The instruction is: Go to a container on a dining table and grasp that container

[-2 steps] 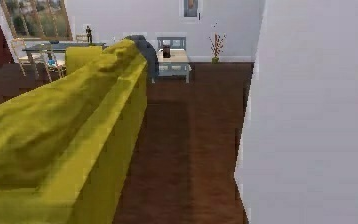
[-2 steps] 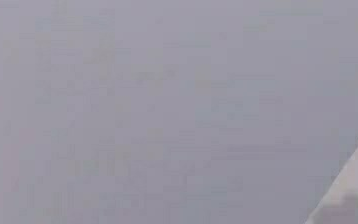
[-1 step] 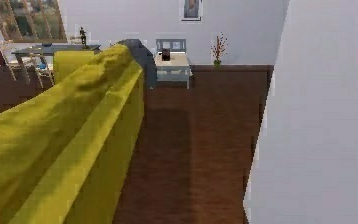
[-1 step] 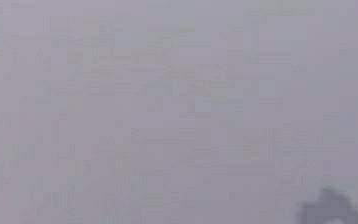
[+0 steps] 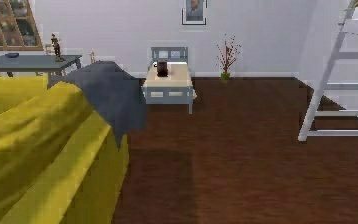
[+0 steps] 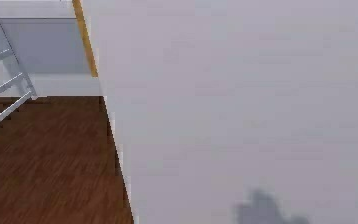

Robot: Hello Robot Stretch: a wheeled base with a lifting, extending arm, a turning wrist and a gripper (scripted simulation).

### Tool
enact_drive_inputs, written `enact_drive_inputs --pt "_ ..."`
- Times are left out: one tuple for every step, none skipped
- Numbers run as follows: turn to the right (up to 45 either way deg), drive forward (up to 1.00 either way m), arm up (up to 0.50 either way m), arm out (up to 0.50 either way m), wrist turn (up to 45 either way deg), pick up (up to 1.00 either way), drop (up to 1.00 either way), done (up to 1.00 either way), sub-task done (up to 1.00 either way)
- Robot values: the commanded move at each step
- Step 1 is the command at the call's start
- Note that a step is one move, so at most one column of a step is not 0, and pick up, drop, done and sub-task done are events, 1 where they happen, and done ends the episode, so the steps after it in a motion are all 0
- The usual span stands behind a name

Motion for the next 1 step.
enact_drive_inputs --pt "0.0 1.0 0.0 0.0 0.0 0.0 0.0 0.0 0.0"
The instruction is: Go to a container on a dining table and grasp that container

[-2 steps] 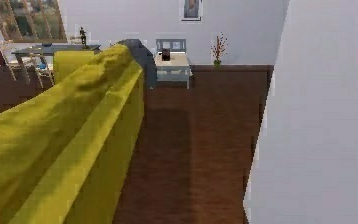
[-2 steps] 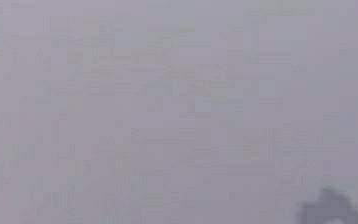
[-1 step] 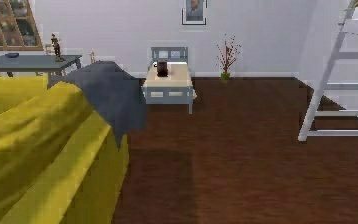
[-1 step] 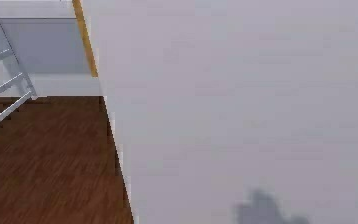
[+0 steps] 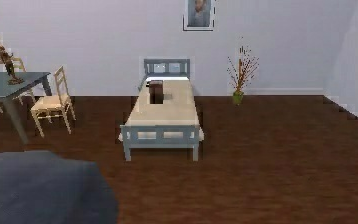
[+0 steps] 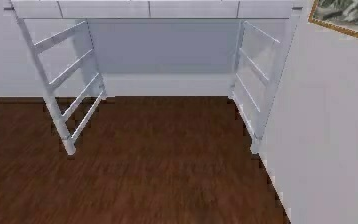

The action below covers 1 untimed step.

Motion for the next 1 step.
enact_drive_inputs --pt "0.0 1.0 0.0 0.0 0.0 0.0 0.0 0.0 0.0"
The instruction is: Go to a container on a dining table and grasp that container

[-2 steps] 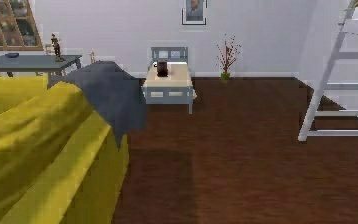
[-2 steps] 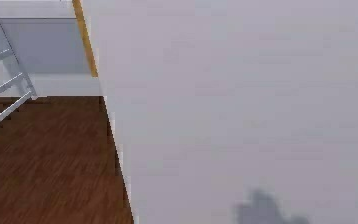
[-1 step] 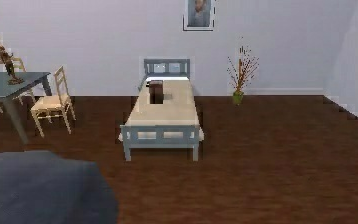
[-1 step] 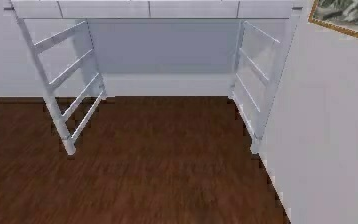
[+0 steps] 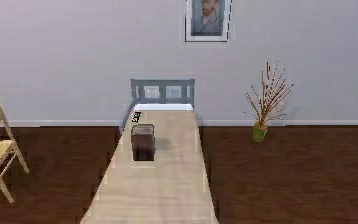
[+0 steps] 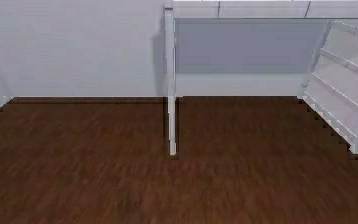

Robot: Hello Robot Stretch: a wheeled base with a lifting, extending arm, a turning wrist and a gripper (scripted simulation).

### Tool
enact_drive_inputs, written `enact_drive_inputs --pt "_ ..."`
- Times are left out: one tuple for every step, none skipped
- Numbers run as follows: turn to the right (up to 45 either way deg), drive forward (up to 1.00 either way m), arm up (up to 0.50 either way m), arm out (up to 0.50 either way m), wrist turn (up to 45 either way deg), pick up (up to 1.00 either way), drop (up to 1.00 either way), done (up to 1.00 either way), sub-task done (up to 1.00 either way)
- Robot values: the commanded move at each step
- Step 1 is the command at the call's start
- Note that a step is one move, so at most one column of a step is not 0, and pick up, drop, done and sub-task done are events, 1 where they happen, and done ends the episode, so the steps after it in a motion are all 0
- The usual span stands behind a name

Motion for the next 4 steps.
enact_drive_inputs --pt "-45.0 0.0 0.0 0.0 0.0 0.0 0.0 0.0 0.0" --pt "0.0 0.4 0.0 0.0 0.0 0.0 0.0 0.0 0.0" --pt "-42.0 0.0 0.0 0.0 0.0 0.0 0.0 0.0 0.0" --pt "0.0 0.75 0.0 0.0 0.0 0.0 0.0 0.0 0.0"
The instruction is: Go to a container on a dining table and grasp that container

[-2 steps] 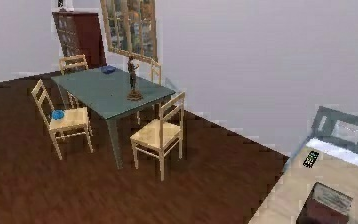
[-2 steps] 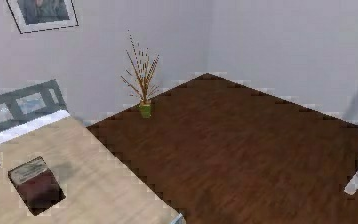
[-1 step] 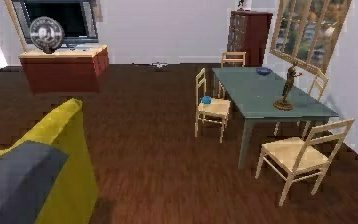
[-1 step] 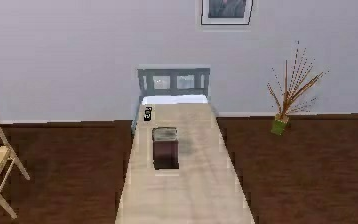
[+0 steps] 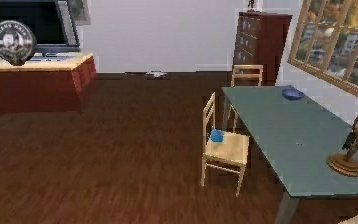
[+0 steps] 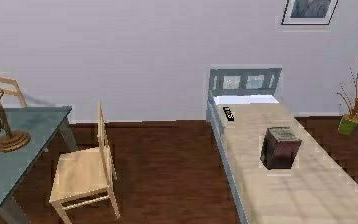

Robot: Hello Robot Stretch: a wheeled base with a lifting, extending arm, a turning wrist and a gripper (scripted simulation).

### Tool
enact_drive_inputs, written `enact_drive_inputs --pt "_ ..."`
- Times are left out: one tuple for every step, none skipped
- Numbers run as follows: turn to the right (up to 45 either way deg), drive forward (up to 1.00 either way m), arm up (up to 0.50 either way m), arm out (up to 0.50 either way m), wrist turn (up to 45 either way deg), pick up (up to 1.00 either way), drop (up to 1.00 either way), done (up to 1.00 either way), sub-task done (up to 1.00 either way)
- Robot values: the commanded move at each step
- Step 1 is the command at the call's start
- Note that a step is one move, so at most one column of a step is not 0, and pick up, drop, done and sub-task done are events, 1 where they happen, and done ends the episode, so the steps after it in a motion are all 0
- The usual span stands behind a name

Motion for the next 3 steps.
enact_drive_inputs --pt "-9.0 0.0 0.0 0.0 0.0 0.0 0.0 0.0 0.0" --pt "0.0 1.0 0.0 0.0 0.0 0.0 0.0 0.0 0.0" --pt "-18.0 0.0 0.0 0.0 0.0 0.0 0.0 0.0 0.0"
